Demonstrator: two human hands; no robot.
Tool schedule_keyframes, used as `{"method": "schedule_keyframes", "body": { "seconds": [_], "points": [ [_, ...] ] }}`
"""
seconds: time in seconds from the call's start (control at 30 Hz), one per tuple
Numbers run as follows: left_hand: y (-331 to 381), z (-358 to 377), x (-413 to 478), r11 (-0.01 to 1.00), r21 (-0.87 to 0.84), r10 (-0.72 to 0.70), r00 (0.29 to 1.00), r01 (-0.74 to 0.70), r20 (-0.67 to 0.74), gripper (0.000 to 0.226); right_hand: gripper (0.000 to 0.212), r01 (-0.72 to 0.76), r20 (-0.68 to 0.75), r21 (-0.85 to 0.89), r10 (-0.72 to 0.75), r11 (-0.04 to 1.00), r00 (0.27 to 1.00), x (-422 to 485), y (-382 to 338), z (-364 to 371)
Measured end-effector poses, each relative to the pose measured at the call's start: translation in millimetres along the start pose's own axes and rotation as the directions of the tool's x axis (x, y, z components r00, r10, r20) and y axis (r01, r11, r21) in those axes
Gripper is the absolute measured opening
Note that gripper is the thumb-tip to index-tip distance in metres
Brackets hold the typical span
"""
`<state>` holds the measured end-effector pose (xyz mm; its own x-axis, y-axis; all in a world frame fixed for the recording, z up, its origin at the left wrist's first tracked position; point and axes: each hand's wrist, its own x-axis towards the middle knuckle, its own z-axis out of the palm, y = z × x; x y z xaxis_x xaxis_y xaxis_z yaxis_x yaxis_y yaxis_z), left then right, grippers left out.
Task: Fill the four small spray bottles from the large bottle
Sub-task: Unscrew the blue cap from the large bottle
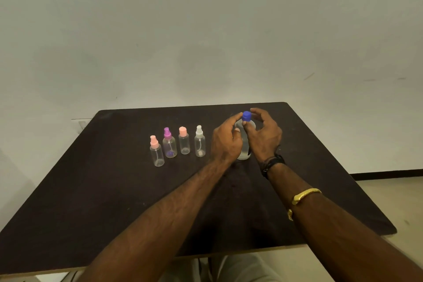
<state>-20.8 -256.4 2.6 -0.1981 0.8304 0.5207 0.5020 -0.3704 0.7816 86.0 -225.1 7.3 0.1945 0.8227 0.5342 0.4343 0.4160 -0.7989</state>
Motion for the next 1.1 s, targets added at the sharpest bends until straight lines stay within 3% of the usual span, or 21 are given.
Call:
{"method": "schedule_keyframes", "body": {
  "seconds": [0.53, 0.77, 1.1],
  "points": [
    [6.1, -2.1, -5.8, 0.995, -0.089, 0.034, 0.999, -0.036, -0.028, 0.049, 0.026, -0.005, -0.051, 0.071, 0.009, 0.997, 0.999, 7.2, -2.4, 3.5],
    [5.7, -4.5, -5.3, 0.996, -0.043, 0.071, 0.996, -0.073, -0.056, 0.046, 0.029, -0.012, -0.108, 0.089, 0.022, 0.996, 0.994, 8.3, 0.3, -0.1],
    [-7.8, 4.4, -26.3, 0.998, -0.023, -0.064, 0.994, 0.062, -0.085, 0.060, 0.029, -0.086, -0.123, 0.034, 0.090, 0.996, 0.988, -4.9, 25.9, -20.4]
  ]
}}
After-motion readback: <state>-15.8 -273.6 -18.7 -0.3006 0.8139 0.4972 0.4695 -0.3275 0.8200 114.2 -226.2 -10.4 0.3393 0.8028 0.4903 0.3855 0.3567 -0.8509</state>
